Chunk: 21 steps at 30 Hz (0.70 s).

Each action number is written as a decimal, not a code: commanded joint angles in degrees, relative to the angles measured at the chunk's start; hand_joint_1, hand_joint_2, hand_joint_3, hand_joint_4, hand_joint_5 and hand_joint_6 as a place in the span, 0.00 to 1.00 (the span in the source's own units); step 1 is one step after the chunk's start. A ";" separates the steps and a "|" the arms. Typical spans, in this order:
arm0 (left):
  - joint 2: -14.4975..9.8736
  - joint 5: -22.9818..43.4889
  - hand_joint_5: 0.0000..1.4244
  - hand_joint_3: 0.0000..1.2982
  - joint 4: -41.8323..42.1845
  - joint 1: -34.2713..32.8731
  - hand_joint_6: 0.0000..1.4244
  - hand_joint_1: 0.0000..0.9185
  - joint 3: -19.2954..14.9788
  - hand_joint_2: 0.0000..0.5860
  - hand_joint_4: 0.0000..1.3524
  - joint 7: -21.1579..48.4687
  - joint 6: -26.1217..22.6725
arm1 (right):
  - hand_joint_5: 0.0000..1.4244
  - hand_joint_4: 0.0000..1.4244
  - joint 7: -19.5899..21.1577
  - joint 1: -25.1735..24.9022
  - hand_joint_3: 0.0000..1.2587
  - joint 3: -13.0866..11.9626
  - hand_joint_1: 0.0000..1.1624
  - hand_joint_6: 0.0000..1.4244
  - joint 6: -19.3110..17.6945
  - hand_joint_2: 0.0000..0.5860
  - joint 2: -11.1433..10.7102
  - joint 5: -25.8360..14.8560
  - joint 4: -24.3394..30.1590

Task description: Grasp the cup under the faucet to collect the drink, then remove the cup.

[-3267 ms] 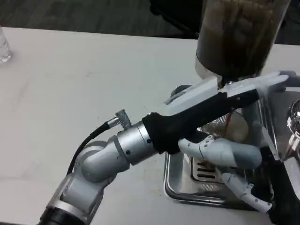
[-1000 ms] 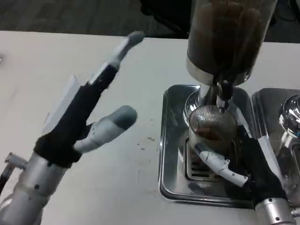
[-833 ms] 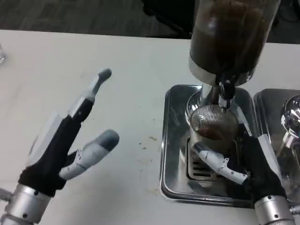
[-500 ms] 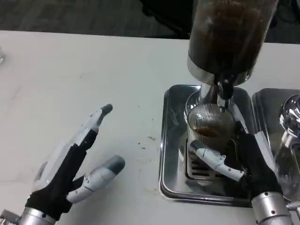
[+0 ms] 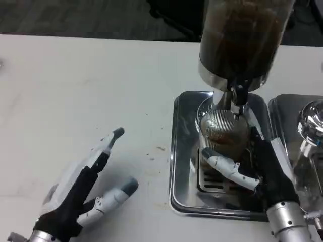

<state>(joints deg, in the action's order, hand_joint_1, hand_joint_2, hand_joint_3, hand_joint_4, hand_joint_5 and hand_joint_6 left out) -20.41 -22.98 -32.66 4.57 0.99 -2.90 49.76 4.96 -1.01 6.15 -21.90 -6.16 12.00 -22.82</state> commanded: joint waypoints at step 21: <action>-0.69 3.01 0.00 0.00 -0.15 0.78 0.00 0.00 0.68 0.24 0.00 0.11 -1.32 | 0.25 0.27 -0.90 -0.26 0.16 2.69 0.82 0.35 2.89 0.32 1.59 0.65 -2.64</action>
<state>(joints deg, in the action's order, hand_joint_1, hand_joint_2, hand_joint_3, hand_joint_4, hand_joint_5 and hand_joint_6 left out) -20.50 -20.54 -32.75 4.67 1.26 -2.88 49.16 5.38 -1.85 7.32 -21.67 -5.30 11.88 -22.86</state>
